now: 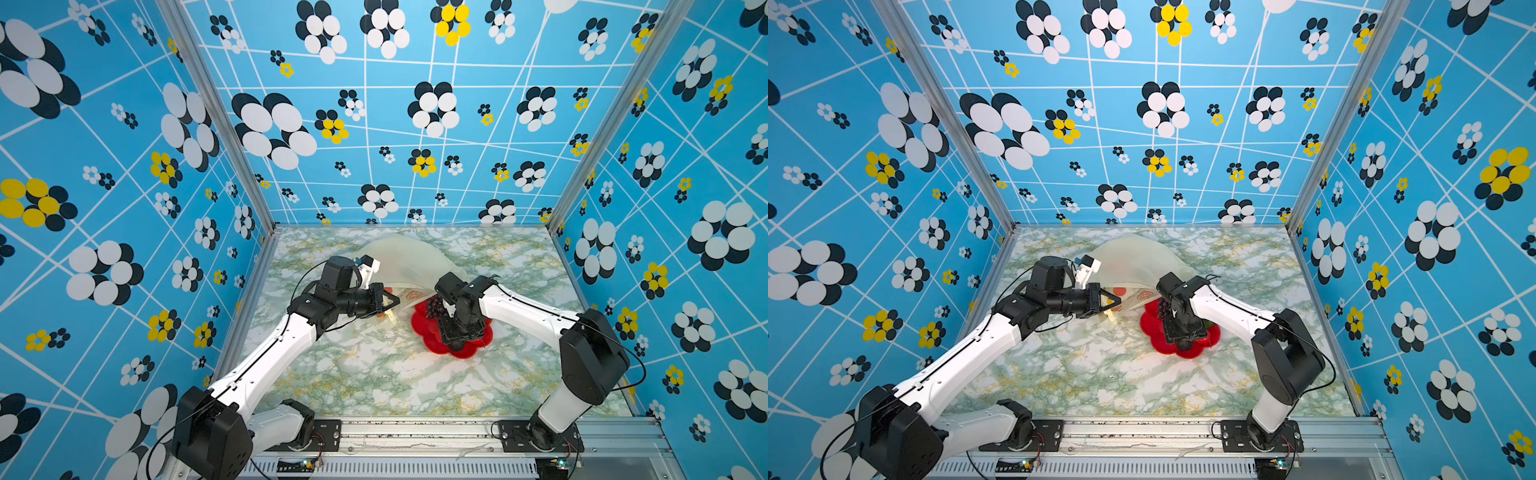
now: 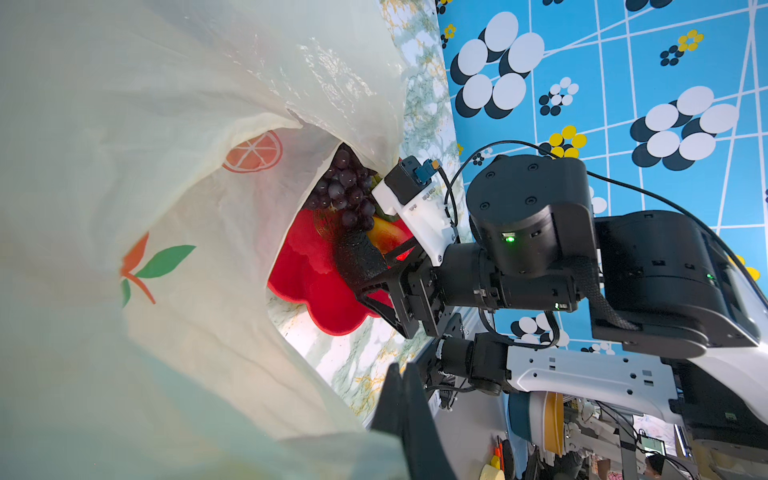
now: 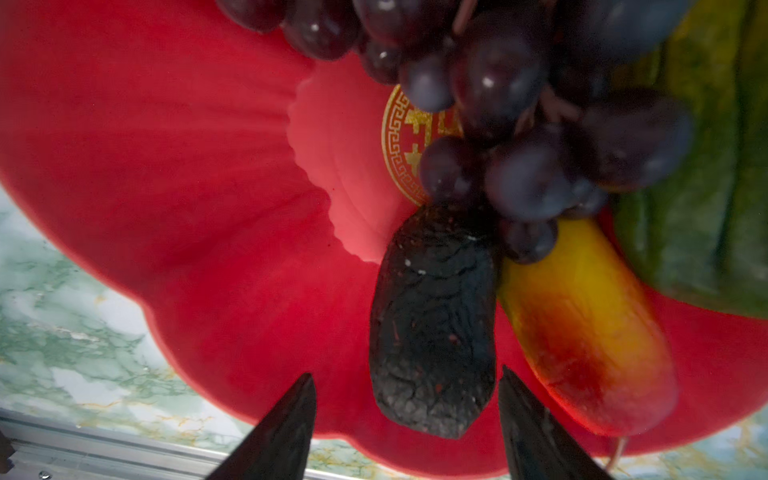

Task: Place the fruits into the plastic bag
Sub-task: 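Grasp the second dark avocado on the plate with the right gripper and lift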

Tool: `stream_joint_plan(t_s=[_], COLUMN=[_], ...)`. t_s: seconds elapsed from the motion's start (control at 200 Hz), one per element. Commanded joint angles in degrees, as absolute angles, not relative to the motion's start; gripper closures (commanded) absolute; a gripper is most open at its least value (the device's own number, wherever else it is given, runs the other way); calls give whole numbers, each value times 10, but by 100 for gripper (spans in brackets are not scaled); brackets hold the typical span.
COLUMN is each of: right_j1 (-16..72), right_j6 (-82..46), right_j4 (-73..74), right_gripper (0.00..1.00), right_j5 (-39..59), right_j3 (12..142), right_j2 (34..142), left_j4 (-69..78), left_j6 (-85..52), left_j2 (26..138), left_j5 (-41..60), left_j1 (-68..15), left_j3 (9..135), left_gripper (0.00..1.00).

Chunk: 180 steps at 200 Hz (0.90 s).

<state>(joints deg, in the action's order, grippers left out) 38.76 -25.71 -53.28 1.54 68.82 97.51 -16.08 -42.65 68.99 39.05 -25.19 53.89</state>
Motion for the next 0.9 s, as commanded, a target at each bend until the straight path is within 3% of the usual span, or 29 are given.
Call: stream_joint_plan(t_s=[0.0,0.235,0.565,0.895], right_j1=[389,389,389,389], right_j6=[-252,-253,-257,-259], right_j4=[-530,-530,-529,-552], right_gripper=[31,36,55,59], right_j5=[0,6,9,27], right_j3=[684,695,695,710], right_j2=[995,1022,1010,967], left_j4=[-142,-136,-127,-116], left_j6=[-431,-433,-437,-444], left_j2=[694,693,697,698], left_j5=[396,396,397,399], left_j1=[-255,-256,-256,-258], left_j3=[528,519,517,517], left_gripper=[100,100,100,100])
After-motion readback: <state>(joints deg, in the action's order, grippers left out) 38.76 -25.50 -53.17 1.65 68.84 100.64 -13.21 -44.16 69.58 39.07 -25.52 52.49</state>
